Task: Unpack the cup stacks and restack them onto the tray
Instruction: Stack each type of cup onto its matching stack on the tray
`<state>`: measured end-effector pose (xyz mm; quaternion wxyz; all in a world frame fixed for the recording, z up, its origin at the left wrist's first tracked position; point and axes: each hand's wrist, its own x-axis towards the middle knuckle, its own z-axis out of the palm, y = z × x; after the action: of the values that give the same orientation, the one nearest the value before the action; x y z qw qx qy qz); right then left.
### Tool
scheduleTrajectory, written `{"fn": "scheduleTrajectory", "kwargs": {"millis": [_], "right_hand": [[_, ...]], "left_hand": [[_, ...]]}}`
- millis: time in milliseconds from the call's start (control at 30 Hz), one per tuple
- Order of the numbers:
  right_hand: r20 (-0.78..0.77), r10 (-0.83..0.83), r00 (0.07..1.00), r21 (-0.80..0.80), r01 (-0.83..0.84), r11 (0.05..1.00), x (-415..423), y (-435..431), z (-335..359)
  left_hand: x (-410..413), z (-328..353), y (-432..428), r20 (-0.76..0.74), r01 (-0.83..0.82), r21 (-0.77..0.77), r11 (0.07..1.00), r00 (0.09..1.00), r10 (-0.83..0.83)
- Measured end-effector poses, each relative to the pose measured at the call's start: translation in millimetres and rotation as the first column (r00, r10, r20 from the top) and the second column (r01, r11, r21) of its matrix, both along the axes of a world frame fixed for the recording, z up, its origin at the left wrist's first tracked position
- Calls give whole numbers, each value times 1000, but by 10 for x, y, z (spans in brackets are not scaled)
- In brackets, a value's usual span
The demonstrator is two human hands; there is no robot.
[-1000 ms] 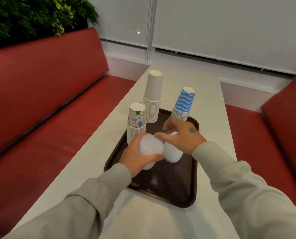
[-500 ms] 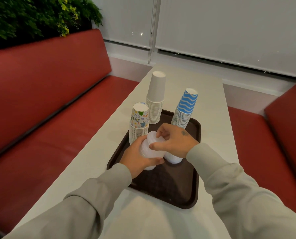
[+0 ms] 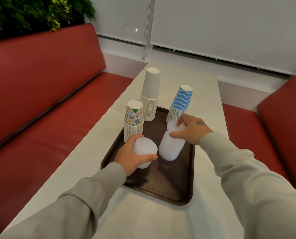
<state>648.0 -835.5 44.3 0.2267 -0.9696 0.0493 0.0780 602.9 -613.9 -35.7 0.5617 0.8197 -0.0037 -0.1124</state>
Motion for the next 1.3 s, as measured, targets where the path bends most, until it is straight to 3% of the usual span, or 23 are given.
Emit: {"fn": "scheduleTrajectory", "kwargs": {"millis": [567, 633, 733, 800, 900, 1000, 1300], "right_hand": [[-51, 30, 998, -60, -33, 998, -75, 84, -212], [21, 31, 999, -33, -31, 999, -97, 100, -187], [245, 19, 969, 72, -38, 997, -194, 218, -47], [320, 58, 946, 149, -111, 983, -252, 336, 70], [151, 238, 960, 135, -258, 957, -287, 518, 172], [-26, 304, 952, 41, -303, 952, -291, 669, 180], [0, 275, 961, 127, -273, 954, -316, 739, 138]], "left_hand": [[-17, 79, -6, 15, 15, 8, 1000, 1000, -15], [-27, 102, -7, 27, 21, 0, 1000, 999, -21], [-39, 133, -7, 45, 19, -17, 1000, 999, -18], [-50, 171, -16, 65, 9, -53, 999, 998, -5], [-58, 236, -26, 77, -1, -111, 994, 997, 10], [-60, 276, -16, 81, 9, -152, 988, 997, 4], [-106, 255, 62, 63, 35, -76, 996, 998, -30]]}}
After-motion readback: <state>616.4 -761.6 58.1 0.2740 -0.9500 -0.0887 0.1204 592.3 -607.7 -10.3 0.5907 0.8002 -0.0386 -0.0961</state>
